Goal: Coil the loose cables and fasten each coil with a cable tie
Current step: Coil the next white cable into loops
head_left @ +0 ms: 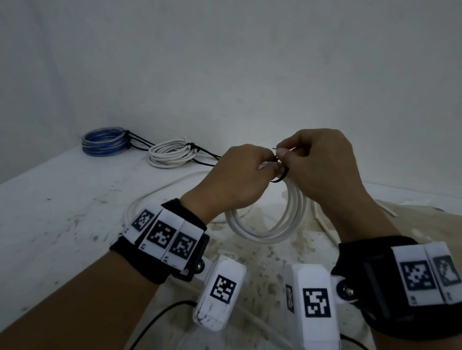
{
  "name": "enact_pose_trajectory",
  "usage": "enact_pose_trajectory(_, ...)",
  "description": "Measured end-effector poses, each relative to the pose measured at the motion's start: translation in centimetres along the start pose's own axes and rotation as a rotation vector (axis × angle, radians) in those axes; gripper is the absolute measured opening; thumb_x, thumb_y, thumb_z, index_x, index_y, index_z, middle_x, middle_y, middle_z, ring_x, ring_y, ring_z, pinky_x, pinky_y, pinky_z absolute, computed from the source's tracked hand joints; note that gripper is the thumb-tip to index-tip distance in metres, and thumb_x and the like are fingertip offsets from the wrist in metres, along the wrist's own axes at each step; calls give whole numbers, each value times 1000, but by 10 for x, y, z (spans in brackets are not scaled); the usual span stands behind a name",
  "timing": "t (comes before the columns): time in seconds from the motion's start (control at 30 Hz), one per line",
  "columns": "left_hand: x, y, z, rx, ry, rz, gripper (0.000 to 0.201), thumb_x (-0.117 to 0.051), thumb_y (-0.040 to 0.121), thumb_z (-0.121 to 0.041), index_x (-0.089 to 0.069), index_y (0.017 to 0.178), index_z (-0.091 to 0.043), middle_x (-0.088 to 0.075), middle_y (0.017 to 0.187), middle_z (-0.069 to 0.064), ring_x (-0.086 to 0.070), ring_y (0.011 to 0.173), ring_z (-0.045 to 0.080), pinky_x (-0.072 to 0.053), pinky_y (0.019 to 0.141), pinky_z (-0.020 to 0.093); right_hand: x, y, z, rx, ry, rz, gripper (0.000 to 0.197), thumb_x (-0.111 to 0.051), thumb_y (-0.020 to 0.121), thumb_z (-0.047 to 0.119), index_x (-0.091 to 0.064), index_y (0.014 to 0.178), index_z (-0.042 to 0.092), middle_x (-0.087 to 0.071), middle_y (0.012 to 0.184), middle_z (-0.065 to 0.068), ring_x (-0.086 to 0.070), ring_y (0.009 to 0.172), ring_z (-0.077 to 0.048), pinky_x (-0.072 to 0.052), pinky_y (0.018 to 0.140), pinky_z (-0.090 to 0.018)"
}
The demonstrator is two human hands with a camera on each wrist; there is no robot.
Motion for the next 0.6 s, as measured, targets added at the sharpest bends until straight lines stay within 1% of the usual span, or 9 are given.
enact_pose_trajectory(0.1, -1, 0, 1, -25, -26, 2, 29, -52, 95, -29, -69, 83, -9, -67, 74, 7, -56, 62, 17, -43, 62, 38, -3, 0, -1, -27, 50, -73, 9, -70, 86, 25, -72, 79, 19, -67, 66, 6, -65, 67, -10, -47, 68, -25)
enact_pose_trajectory(0.2, 0, -1, 1, -62, -67, 0, 28, -52, 98, -25, -66, 77, -12, -64, 67, 2, -47, 55, 9, -38, 59, 29, 0, 1, -5, -152, 60, -75, 26, -67, 86, 37, -69, 76, 12, -66, 68, 3, -63, 70, -14, -47, 68, -30)
enact_pose_trajectory(0.27, 1, -2, 0, -80, -73, 0, 26, -54, 98, -25, -65, 77, -15, -55, 58, -6, -44, 52, 6, -33, 55, 23, 4, 1, -5, -244, 162, 16, 31, -68, 85, 30, -69, 75, 0, -62, 64, -4, -56, 60, -13, -43, 61, -25)
enact_pose_trajectory(0.33, 0, -3, -3, -93, -96, 2, 25, -55, 98, -24, -66, 77, -16, -48, 53, -11, -41, 50, 5, -28, 52, 19, 9, 0, -3, -319, 371, 58, 23, -71, 82, 17, -69, 75, -5, -71, 79, -15, -58, 61, -12, -50, 61, -26)
enact_pose_trajectory(0.4, -2, -3, -4, -109, -148, 7, 25, -55, 98, -23, -65, 75, -17, -44, 52, -12, -38, 48, 5, -28, 50, 18, 13, 0, -4, -367, 524, 69, 19, -71, 82, 12, -67, 67, 2, -72, 93, -20, -64, 73, -22, -57, 75, -43)
enact_pose_trajectory(0.43, -2, -3, -5, -118, -161, 19, 25, -55, 98, -23, -66, 77, -16, -44, 52, -11, -37, 48, 5, -27, 50, 17, 15, 0, -5, -380, 550, 79, 20, -70, 84, 12, -67, 65, 5, -73, 90, -19, -66, 74, -25, -57, 77, -48)
enact_pose_trajectory(0.47, -2, -4, -6, -127, -162, 39, 25, -55, 99, -24, -67, 79, -13, -42, 52, -11, -36, 47, 5, -27, 50, 17, 16, 0, -7, -382, 552, 89, 22, -68, 87, 12, -66, 66, 7, -72, 82, -15, -67, 71, -23, -58, 72, -46)
enact_pose_trajectory(0.53, -2, -6, -8, -147, -150, 83, 26, -54, 99, -23, -67, 81, -10, -40, 50, -12, -35, 46, 5, -27, 49, 16, 19, -1, -8, -373, 537, 86, 23, -64, 92, 13, -64, 70, 7, -69, 68, -6, -66, 60, -15, -54, 58, -30)
enact_pose_trajectory(0.6, -2, -6, -8, -146, -161, 108, 26, -54, 100, -22, -67, 79, -13, -40, 50, -12, -37, 45, 4, -28, 48, 13, 18, 0, -11, -361, 483, 43, 22, -61, 94, 16, -63, 74, 7, -69, 61, -2, -64, 56, -14, -52, 59, -28)
Point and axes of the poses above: each hand's wrist, its own y-axis towards the middle knuckle, its own x-axis out of the back of the hand, z = x × y, the point moved 2 cm from there along y, towards the middle knuckle
